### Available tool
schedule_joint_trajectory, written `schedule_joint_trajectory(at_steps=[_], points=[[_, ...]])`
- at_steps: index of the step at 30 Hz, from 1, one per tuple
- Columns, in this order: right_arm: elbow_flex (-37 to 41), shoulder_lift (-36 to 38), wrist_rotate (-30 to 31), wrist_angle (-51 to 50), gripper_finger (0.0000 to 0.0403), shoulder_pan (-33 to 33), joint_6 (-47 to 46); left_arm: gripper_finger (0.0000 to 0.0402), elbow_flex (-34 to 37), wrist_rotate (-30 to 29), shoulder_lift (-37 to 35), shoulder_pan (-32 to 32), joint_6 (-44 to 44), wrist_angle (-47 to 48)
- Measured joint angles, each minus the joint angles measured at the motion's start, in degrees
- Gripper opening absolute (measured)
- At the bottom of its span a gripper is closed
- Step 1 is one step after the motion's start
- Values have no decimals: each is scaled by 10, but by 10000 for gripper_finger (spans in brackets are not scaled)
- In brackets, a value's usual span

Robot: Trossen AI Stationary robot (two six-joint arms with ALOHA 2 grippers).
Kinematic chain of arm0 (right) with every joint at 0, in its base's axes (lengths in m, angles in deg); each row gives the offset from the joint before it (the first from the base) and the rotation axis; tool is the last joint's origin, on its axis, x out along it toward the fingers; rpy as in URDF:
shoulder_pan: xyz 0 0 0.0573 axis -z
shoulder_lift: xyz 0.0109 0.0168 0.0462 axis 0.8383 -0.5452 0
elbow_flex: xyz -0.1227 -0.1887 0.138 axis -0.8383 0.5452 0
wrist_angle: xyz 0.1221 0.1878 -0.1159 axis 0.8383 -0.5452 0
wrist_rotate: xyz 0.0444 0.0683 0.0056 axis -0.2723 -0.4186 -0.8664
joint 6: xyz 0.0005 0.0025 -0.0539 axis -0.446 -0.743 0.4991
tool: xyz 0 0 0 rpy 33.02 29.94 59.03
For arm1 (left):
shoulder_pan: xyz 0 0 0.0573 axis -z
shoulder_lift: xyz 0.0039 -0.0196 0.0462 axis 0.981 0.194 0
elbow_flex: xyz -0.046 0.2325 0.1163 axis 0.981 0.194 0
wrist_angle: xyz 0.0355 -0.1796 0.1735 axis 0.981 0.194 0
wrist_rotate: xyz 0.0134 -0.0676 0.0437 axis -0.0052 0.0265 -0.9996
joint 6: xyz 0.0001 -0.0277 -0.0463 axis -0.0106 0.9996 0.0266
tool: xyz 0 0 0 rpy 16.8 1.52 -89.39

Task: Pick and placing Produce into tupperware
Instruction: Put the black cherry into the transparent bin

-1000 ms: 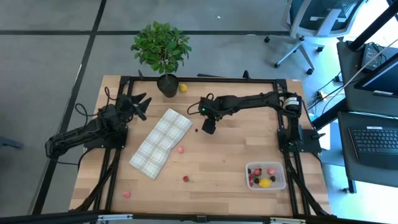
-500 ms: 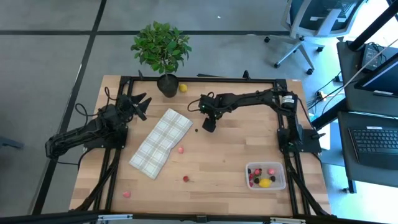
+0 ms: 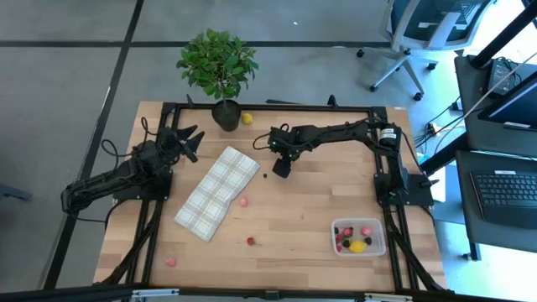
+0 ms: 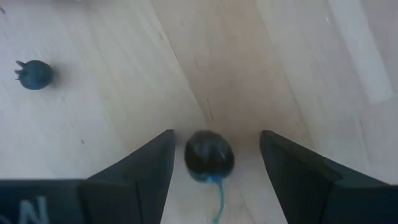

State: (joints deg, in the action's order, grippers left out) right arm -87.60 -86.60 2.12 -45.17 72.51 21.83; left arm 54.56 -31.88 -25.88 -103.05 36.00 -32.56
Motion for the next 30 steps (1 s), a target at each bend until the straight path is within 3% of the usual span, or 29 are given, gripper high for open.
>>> schedule_joint_trajectory(at_steps=[6,20,27,30], points=[[0,-1,0,-4,227,0,-2,225,0,0,0,0,0,0],[1,-1,3,-4,114,1,-16,225,0,0,0,0,0,0],[-9,2,-2,-16,114,-1,-27,225,0,0,0,0,0,0],[-42,8,-35,-103,114,-14,-58,225,0,0,0,0,0,0]])
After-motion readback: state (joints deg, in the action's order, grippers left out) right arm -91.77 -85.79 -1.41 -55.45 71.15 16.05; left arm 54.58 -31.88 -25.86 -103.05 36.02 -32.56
